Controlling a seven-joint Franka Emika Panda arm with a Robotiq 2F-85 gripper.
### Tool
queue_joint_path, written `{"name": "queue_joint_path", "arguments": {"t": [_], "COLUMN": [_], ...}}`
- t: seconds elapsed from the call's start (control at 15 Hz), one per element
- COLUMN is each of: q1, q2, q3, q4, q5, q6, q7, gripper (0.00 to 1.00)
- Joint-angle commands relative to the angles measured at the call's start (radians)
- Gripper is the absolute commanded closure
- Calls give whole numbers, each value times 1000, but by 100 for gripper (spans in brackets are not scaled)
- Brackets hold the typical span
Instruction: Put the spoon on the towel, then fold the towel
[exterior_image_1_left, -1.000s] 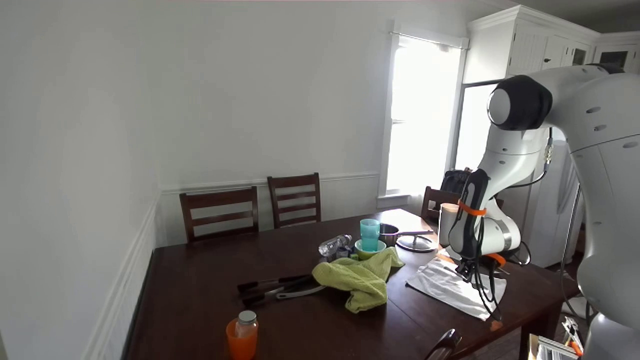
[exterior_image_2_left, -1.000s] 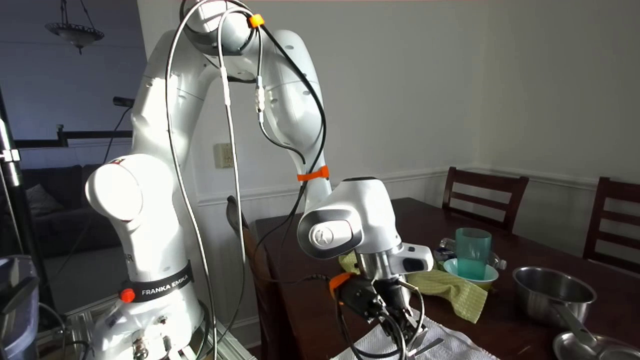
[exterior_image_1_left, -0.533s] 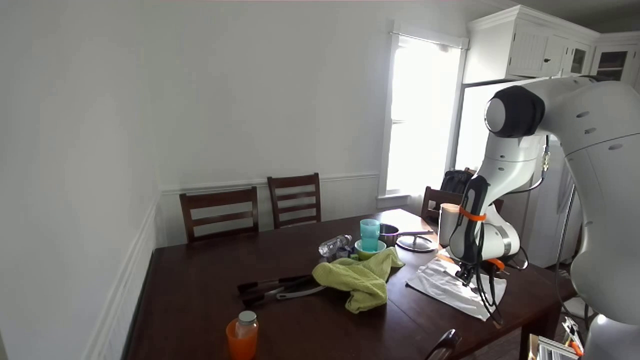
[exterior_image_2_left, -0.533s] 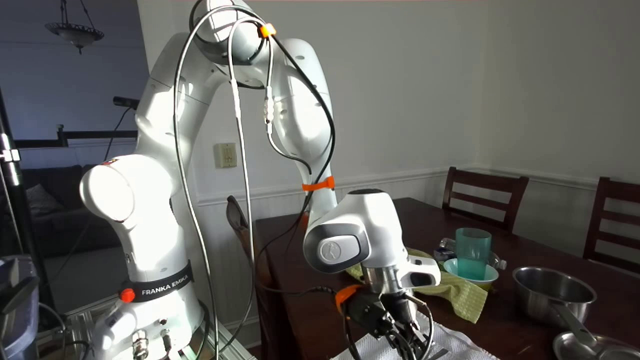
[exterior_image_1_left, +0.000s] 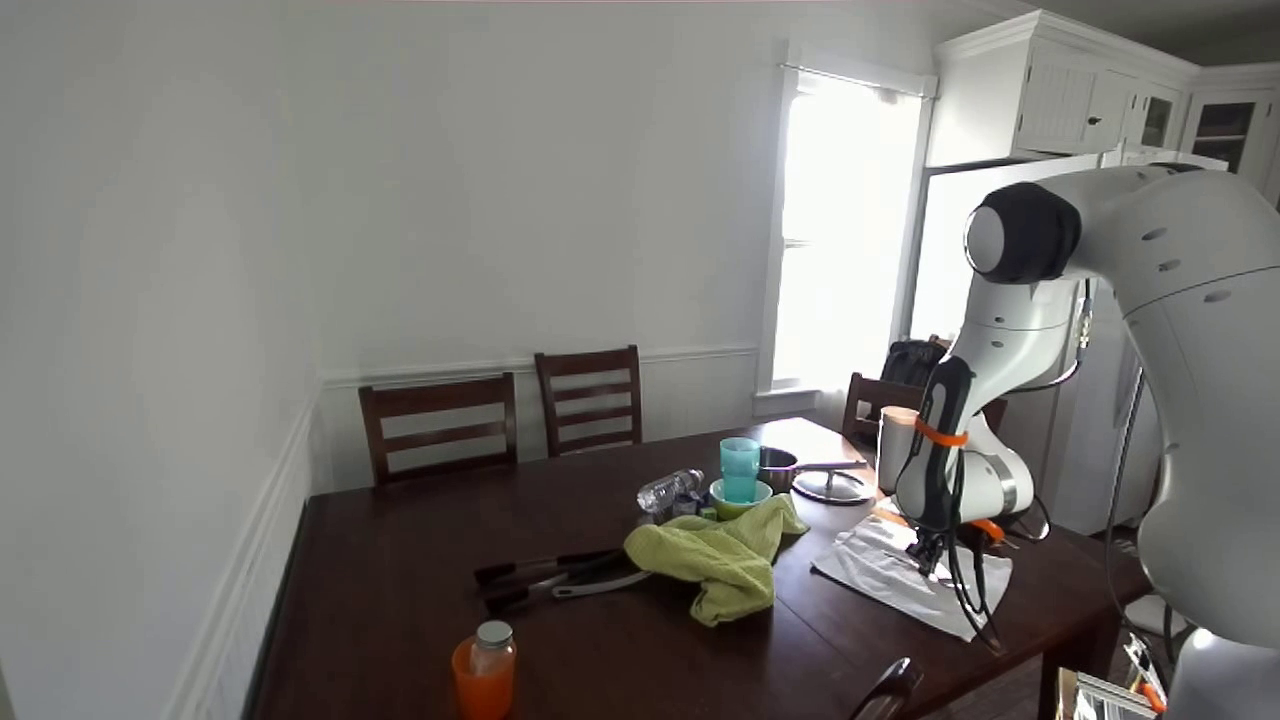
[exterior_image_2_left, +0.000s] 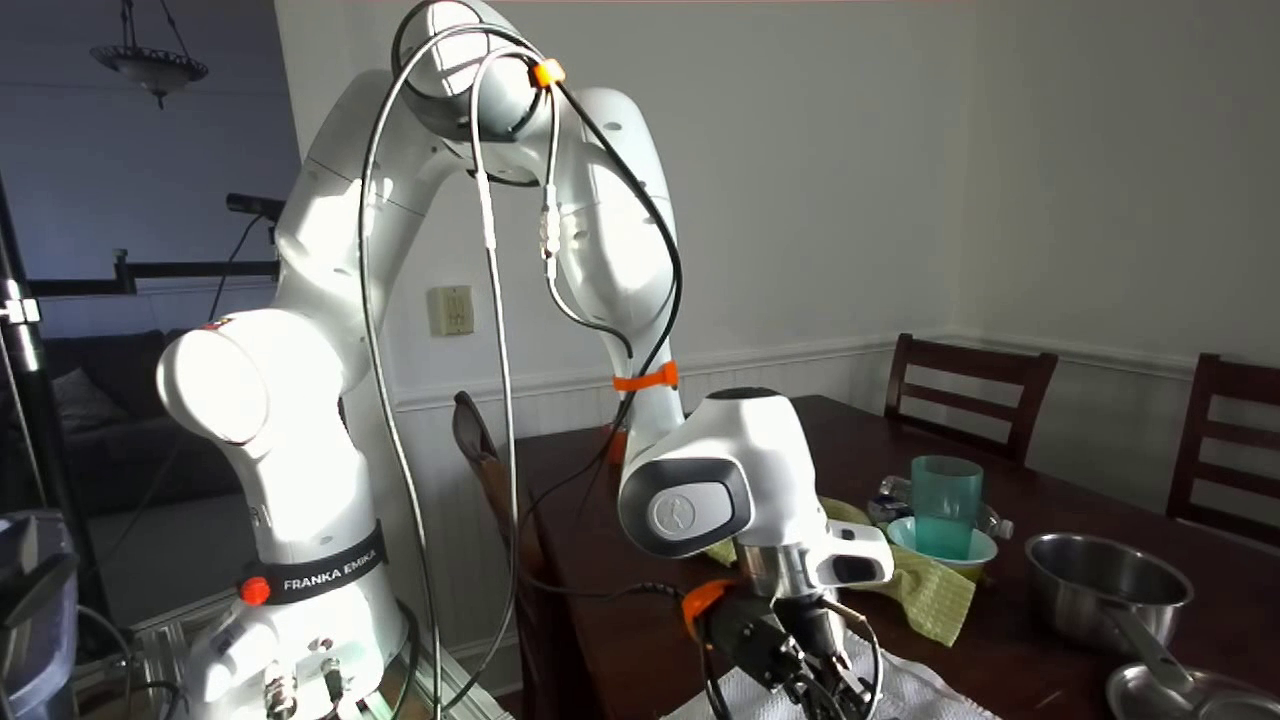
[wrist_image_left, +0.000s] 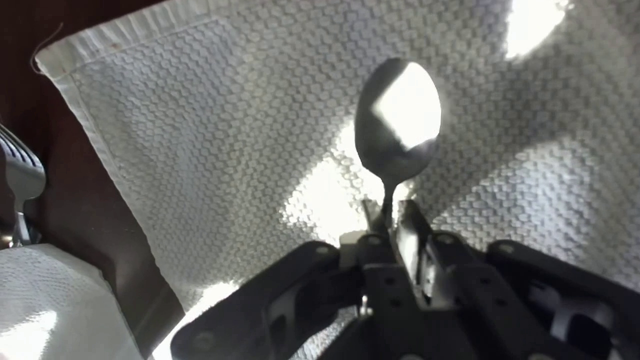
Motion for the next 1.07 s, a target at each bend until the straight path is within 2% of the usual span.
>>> {"name": "queue_joint_path", "arguments": {"t": [0.0, 0.33, 0.47, 0.6, 1.0], "q1": [5, 56, 100, 152, 289], "q2": [-18, -111, -139, -152, -118], "q3": [-26, -75, -93, -110, -104], "q4": [11, -15, -25, -19, 38], "q5": [-34, -25, -14, 1, 63], "q6": [5, -38, -70, -105, -246], "q7": [18, 35, 62, 107, 302], "gripper": [53, 18, 4, 0, 0]}}
